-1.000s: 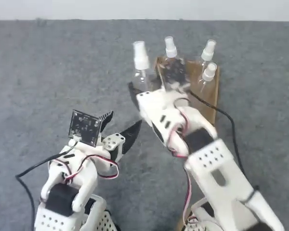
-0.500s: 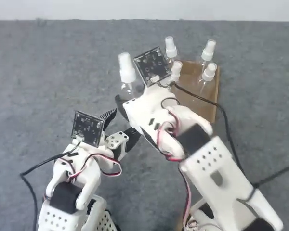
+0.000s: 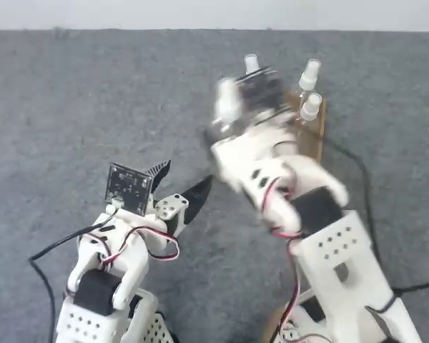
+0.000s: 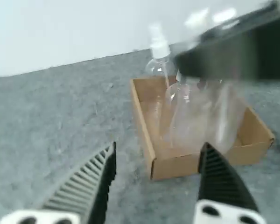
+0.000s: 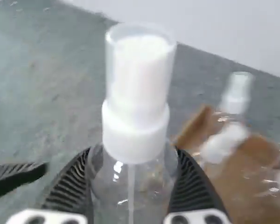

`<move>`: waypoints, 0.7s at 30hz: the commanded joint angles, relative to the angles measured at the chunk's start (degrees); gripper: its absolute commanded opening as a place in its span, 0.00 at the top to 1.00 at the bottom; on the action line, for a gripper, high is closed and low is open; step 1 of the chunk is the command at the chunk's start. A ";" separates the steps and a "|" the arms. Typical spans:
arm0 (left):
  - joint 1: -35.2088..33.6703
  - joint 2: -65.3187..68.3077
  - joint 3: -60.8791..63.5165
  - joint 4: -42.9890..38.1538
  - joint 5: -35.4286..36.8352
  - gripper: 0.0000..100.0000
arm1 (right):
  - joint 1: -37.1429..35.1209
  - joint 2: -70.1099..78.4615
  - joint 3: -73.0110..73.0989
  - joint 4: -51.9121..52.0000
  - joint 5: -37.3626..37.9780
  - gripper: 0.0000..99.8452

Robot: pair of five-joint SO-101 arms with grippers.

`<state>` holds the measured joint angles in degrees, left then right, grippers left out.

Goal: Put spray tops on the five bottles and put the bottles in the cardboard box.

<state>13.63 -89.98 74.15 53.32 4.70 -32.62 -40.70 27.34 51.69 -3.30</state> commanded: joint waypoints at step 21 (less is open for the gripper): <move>-0.26 -0.88 3.12 -4.48 -0.88 0.95 | 19.21 -2.68 26.73 -33.89 4.13 0.99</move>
<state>13.80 -89.71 76.62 52.53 4.44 -14.24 -41.67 52.92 26.46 -0.04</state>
